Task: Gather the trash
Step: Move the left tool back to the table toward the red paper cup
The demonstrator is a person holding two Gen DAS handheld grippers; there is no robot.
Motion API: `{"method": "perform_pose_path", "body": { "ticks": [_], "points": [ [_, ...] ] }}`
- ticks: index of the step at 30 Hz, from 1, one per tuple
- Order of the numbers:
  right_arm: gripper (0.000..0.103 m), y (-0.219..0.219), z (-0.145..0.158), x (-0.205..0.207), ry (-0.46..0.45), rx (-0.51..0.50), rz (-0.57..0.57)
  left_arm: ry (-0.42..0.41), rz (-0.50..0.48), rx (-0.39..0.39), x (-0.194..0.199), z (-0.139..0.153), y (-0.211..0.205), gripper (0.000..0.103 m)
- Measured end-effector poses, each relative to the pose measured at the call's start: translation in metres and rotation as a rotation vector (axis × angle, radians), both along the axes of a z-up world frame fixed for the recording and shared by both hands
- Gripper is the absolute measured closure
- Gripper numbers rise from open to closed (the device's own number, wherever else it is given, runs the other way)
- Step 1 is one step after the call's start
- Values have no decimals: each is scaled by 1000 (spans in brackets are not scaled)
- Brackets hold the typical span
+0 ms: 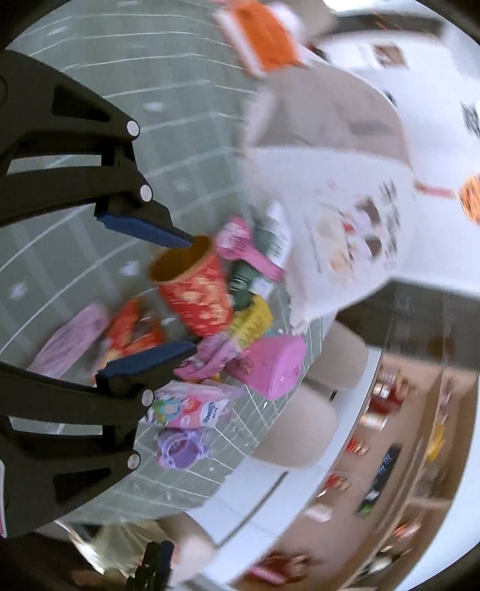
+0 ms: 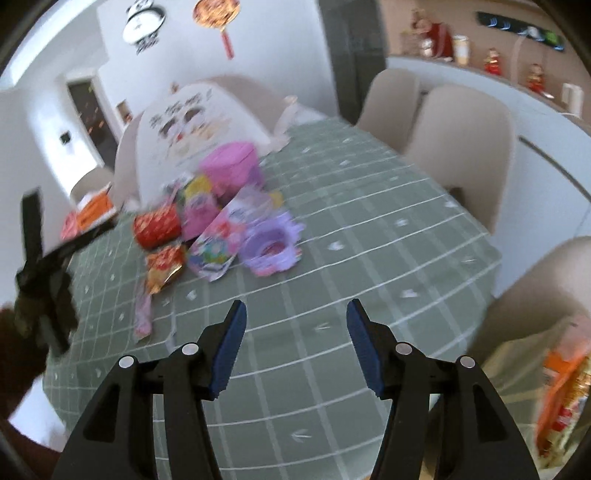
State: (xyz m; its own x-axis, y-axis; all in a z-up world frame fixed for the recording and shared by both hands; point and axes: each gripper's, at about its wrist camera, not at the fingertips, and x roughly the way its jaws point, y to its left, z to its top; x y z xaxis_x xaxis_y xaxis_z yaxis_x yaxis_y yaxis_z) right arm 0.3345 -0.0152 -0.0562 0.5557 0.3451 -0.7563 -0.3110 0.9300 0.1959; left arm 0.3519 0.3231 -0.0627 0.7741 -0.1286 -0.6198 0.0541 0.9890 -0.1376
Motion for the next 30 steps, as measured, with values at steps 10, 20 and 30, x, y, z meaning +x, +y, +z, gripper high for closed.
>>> {"method": "perform_pose_path", "body": {
  "ticks": [10, 20, 30],
  "points": [
    [49, 32, -28, -17, 105, -64, 65, 187, -214, -38, 89, -39, 22, 49],
    [49, 44, -51, -22, 175, -62, 73, 278, -319, 149, 83, -41, -18, 42],
    [49, 78, -53, -21, 135, -172, 50, 378, -171, -89, 95, -51, 20, 39]
  ]
}}
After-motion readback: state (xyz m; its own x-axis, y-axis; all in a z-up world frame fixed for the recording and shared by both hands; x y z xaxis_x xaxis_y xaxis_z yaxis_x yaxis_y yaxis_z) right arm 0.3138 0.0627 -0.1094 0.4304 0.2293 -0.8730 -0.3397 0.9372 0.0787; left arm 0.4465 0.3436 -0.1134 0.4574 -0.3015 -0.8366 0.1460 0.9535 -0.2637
